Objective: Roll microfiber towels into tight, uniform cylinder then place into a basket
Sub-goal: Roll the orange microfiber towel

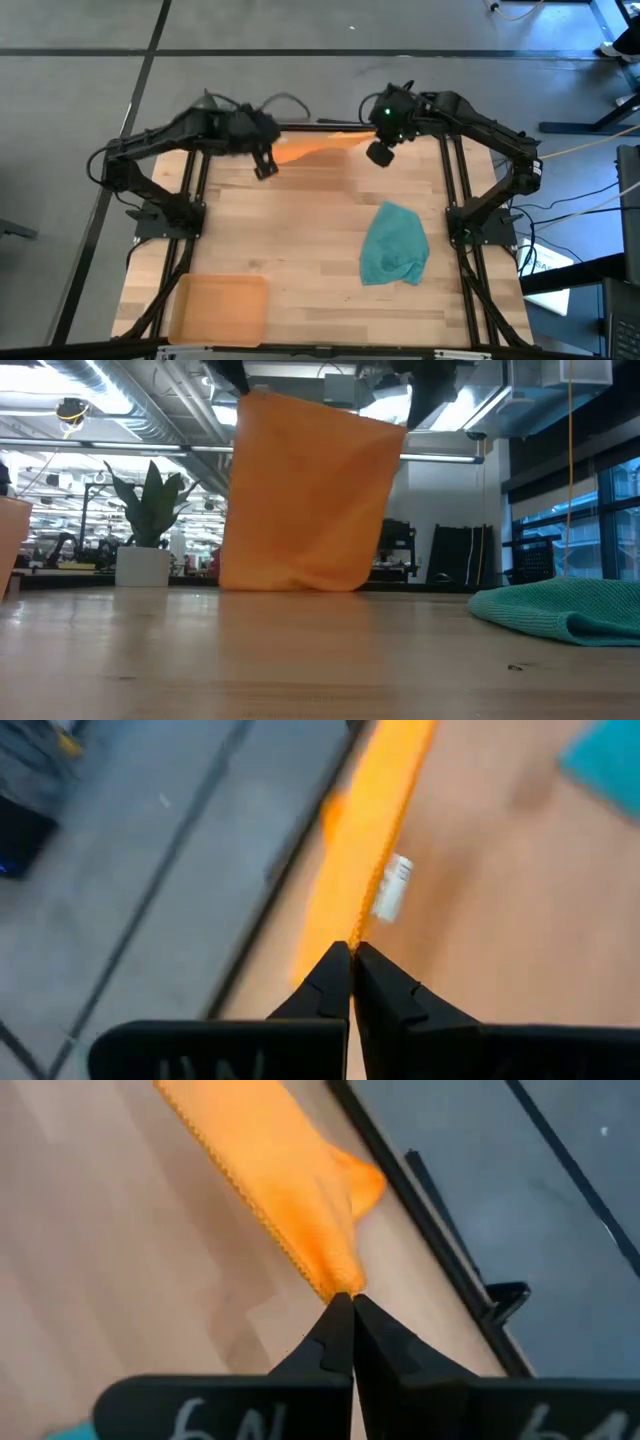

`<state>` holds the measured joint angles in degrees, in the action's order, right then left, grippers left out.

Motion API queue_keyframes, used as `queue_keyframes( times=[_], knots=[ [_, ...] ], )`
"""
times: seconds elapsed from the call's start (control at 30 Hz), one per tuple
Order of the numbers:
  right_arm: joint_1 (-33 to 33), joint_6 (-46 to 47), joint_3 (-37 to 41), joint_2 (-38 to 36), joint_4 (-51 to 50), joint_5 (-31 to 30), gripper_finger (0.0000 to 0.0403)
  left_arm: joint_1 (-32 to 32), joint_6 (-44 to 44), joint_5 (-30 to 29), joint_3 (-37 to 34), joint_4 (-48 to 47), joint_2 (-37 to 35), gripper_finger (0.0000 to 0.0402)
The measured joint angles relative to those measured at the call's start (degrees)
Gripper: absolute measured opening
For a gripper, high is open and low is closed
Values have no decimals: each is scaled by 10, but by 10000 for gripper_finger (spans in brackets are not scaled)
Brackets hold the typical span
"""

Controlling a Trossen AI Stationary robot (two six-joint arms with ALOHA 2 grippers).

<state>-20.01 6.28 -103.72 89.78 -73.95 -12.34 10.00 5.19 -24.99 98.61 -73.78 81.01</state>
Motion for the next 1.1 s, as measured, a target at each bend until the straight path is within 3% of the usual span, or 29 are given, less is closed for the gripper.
queue_keyframes(
  times=[0.13,0.33,0.57,0.83,0.97,1.1],
  knots=[
    [36,11,0,0,-22,14,1,-53,63,46,0,-51,23,0],
    [78,14,0,0,-32,94,1,-128,112,122,0,-53,57,0],
    [114,28,6,6,-59,100,1,-176,175,155,0,-57,80,0],
    [131,28,138,9,-7,141,1,-199,246,176,-51,-44,79,0],
    [131,35,202,9,51,197,1,-208,265,216,-100,-1,80,0],
    [131,25,251,9,85,229,1,-213,272,216,-130,8,79,0]
  ],
)
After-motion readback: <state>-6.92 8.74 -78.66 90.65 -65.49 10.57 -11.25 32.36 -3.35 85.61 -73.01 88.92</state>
